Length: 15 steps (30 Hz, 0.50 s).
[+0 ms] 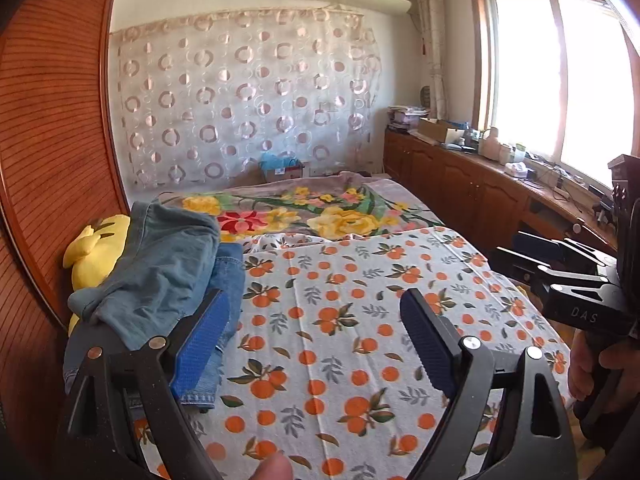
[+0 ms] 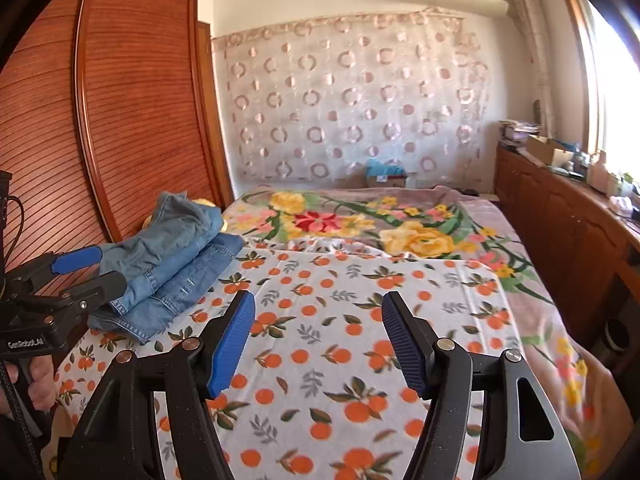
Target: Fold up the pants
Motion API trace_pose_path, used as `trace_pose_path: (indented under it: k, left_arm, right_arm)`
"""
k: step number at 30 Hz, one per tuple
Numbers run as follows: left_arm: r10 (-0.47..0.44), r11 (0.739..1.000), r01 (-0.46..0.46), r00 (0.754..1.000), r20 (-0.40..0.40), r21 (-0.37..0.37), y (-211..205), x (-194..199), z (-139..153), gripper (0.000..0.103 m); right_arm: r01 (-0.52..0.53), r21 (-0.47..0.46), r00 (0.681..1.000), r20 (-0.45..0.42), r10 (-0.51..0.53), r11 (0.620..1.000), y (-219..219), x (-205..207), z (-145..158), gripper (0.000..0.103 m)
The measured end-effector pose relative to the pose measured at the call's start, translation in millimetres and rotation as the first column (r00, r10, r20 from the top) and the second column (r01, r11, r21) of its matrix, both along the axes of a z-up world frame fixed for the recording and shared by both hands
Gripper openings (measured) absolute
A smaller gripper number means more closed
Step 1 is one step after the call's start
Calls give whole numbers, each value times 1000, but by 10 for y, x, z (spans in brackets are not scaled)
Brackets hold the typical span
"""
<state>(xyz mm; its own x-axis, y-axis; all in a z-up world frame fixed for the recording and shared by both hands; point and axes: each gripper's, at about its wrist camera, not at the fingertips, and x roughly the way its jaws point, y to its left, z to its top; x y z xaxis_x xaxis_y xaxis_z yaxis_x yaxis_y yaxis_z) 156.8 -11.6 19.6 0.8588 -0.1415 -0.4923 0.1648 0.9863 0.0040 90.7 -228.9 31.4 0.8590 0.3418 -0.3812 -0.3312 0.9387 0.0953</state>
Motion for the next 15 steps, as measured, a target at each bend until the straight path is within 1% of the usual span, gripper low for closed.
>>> trace_pose_path:
  k: [4,5,9,15]
  left_arm:
    - [-19,1000,19,1000,24,-9,-114,-191,74,88]
    - [-14,1000,14,999,34,-5,-145,-244,87,88]
    - [0,1000,0,999,44,-2,-204,-392,122,88]
    - [14,1000,-14,999,49,-11,-192,-472,131,88]
  right_arm:
    - [41,0,999,19,-41,999,27,-311,6,68]
    - [46,-2,999,19,-46,999,86,-337,-24,68]
    - [70,-2,997,28,-70,998,77,-584,-42,68]
    - [87,11,996,27,-88,996,129,-733,-58,68]
